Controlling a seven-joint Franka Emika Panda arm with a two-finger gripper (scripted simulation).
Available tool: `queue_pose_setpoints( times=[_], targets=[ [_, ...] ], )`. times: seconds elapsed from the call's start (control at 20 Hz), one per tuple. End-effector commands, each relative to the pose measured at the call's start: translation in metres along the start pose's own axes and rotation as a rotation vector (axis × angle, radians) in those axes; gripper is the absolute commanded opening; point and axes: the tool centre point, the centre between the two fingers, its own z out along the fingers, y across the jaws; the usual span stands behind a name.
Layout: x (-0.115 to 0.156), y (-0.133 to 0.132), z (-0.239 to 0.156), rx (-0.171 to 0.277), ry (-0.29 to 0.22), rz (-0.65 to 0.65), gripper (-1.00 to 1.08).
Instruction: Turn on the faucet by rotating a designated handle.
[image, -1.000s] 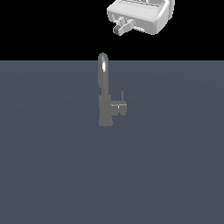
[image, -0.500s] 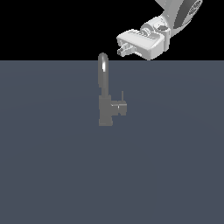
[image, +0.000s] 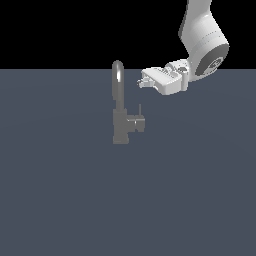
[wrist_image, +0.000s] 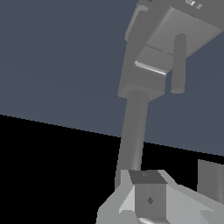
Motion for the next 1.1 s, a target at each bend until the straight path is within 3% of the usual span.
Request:
queue_pose_setpoints(
  times=[0.0, 0.3, 0.55, 1.05],
  targets=[
    [0.021, -0.003, 0.001, 0.047, -0.049, 0.046, -1.0],
    [0.061, -0.005, 0.008, 0.139, -0.14, 0.136, -1.0],
    [0.084, -0.004, 0.014, 0.189, -0.19, 0.186, -1.0],
    [0.093, -0.004, 0.017, 0.208, -0.209, 0.204, -1.0]
  ],
)
